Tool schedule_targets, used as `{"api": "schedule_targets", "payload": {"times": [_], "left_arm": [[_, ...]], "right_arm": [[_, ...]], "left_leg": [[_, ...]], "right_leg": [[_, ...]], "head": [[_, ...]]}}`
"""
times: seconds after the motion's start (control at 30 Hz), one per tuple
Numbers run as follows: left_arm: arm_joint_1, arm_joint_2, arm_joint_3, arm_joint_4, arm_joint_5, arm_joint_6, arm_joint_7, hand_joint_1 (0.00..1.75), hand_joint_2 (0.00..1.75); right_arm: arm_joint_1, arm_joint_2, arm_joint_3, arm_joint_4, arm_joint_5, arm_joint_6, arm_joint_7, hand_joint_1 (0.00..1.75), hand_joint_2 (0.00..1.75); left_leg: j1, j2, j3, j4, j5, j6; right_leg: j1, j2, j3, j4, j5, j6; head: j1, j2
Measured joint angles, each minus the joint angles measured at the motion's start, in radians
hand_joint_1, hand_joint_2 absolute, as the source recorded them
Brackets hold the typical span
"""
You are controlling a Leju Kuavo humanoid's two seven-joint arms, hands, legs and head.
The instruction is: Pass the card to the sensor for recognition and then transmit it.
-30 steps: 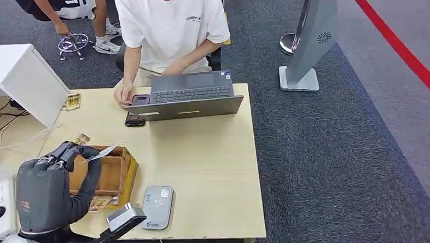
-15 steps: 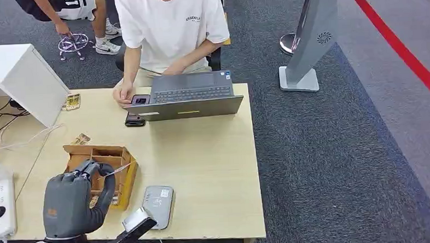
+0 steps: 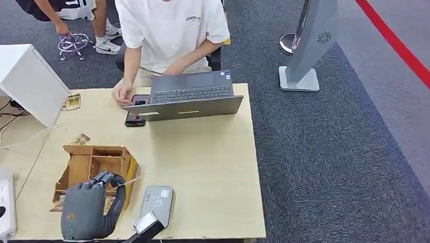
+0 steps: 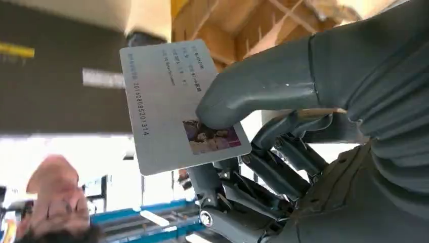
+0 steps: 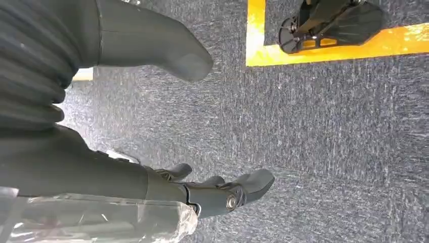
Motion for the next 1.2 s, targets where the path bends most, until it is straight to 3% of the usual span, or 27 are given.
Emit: {"api": "schedule_targets", "payload": {"times": [0.33, 0.53, 1.2], "left_arm": [[0.022, 0.001, 0.023, 0.203, -0.030, -0.005, -0.003, 1.75, 1.75], [0.026, 0.001, 0.032, 0.268, -0.045, -0.027, -0.001, 1.75, 1.75], [0.058, 0.001, 0.040, 0.311, -0.069, -0.048, -0.002, 1.75, 1.75]], "right_arm": [[0.000, 0.000, -0.003, 0.001, 0.062, 0.018, -0.045, 0.00, 1.75], [0.000, 0.000, -0.003, 0.001, 0.073, 0.019, -0.051, 0.00, 1.75], [0.000, 0.000, -0.005, 0.002, 0.088, 0.033, -0.058, 0.00, 1.75]], "left_leg": [[0.000, 0.000, 0.000, 0.000, 0.000, 0.000], [0.000, 0.000, 0.000, 0.000, 0.000, 0.000], [0.000, 0.000, 0.001, 0.000, 0.000, 0.000]], "right_leg": [[0.000, 0.000, 0.000, 0.000, 0.000, 0.000], [0.000, 0.000, 0.000, 0.000, 0.000, 0.000], [0.000, -0.001, 0.002, 0.000, 0.000, 0.000]], "head": [[0.000, 0.000], [0.000, 0.000], [0.000, 0.000]]}}
